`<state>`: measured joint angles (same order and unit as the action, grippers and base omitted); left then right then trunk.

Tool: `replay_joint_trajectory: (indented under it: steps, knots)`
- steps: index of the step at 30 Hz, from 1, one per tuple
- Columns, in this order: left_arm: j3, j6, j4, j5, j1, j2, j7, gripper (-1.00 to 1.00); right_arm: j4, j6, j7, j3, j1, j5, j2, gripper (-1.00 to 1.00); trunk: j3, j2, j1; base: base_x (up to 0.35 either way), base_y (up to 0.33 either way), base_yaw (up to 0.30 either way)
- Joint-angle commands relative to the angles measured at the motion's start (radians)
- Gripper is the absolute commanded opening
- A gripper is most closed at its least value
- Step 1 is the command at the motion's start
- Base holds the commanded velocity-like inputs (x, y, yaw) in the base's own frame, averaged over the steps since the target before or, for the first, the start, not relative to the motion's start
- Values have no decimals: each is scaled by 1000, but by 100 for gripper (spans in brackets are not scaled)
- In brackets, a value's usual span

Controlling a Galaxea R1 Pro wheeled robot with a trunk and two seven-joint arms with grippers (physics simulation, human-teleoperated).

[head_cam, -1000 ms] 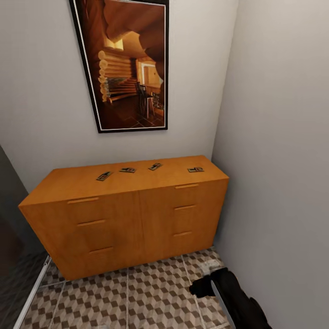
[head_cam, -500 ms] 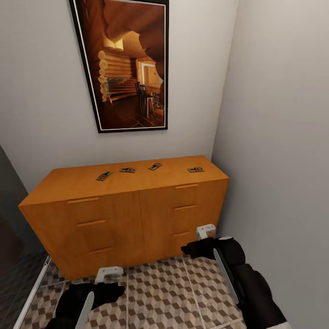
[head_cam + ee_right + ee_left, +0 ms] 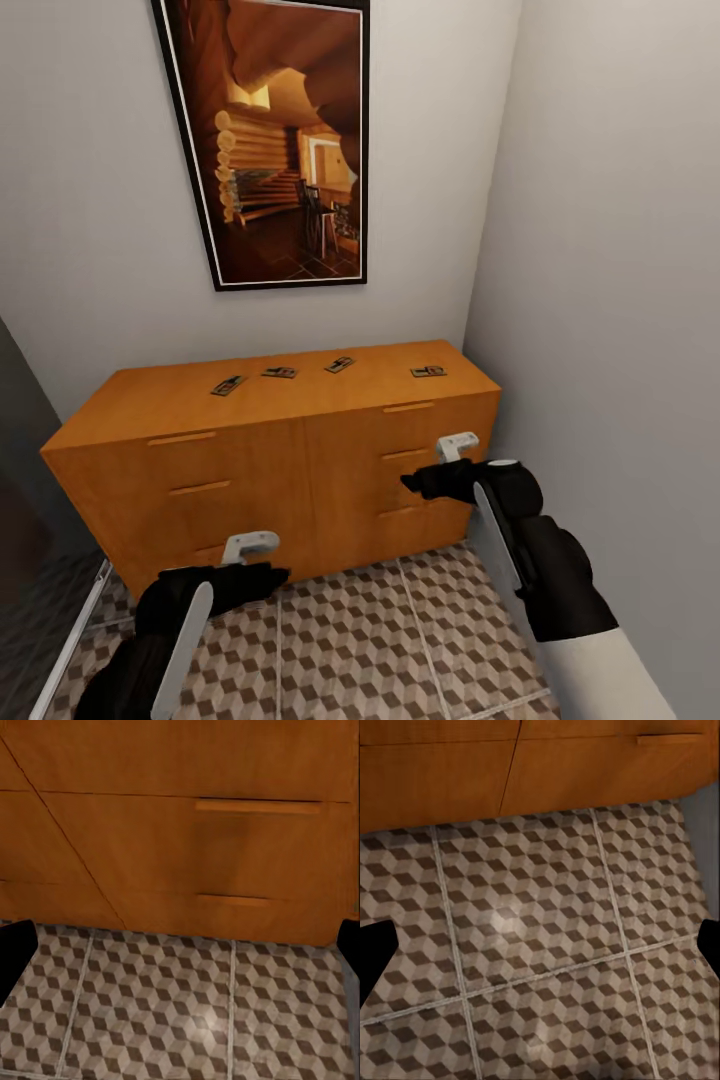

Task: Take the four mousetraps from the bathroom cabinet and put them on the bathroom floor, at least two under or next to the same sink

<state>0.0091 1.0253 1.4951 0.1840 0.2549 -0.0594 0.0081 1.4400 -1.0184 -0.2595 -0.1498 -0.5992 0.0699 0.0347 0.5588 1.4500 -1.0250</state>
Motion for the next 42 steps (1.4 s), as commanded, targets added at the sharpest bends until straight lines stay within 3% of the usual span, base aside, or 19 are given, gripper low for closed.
replay_joint_trajectory:
  steps: [1,2,3,7,11,12,14,15,20,21,26,27,29,34,38,39,40,41,42]
  knots:
    - [-1,0,0,35,11,6,-6,100,0,0,-12,25,-24,-2,-1,100,0,0,0,0,0,0]
    - [-1,0,0,55,15,10,-9,100,0,0,-21,38,-35,-4,-1,100,0,0,0,0,0,0]
    - [-3,1,0,120,29,22,-20,100,0,-1,-50,69,-68,-18,-1,100,0,0,0,0,0,0]
    - [-11,1,0,214,51,39,-30,100,-5,-3,-75,92,-141,-56,-1,100,0,0,0,0,0,0]
    - [-18,1,1,258,64,57,-34,100,-20,-4,-82,100,-223,-75,-1,100,0,0,0,0,0,0]
    - [-23,1,-1,272,68,64,-35,100,-60,-5,-83,103,-303,-79,-1,100,0,0,0,0,0,0]
    - [-32,1,-1,275,68,66,-35,100,-95,-5,-83,104,-350,-81,-1,100,0,0,0,0,0,0]
    - [-48,1,-2,277,68,68,-35,100,-139,-5,-83,106,-399,-84,-1,100,0,0,0,0,0,0]
    - [-113,1,-2,280,66,69,-36,100,-271,-5,-84,120,-511,-96,-1,100,0,0,0,0,0,0]
    - [-141,1,-2,280,65,70,-36,100,-319,-5,-85,128,-547,-112,0,100,0,0,0,0,0,0]
    - [-205,1,-2,282,63,66,-36,100,-429,-5,-85,138,-625,-176,0,100,0,0,0,0,0,0]
    - [-211,1,-2,282,63,64,-36,100,-448,-5,-84,138,-640,-182,-1,100,0,0,0,0,0,0]
    - [-226,1,-1,283,68,50,-36,100,-572,-5,-75,140,-731,-199,-2,100,0,0,0,0,0,0]
    - [-231,2,1,312,95,37,-37,100,-764,-3,-34,140,-842,-204,-4,100,0,0,0,0,0,0]
    - [-236,2,2,380,136,33,-37,100,-842,-1,11,141,-877,-204,-4,100,0,0,0,0,0,0]
    - [-241,2,2,433,164,33,-37,100,-861,0,37,141,-885,-205,-4,100,0,0,0,0,0,0]
    - [-246,2,2,464,180,33,-37,100,-867,0,50,141,-889,-205,-4,100,0,0,0,0,0,0]
    - [-246,2,2,464,180,33,-37,100,-867,0,50,141,-889,-205,-4,100,0,0,0,0,0,0]
    - [-258,2,2,532,214,34,-37,100,-876,1,74,141,-893,-205,-4,100,0,0,0,0,0,0]
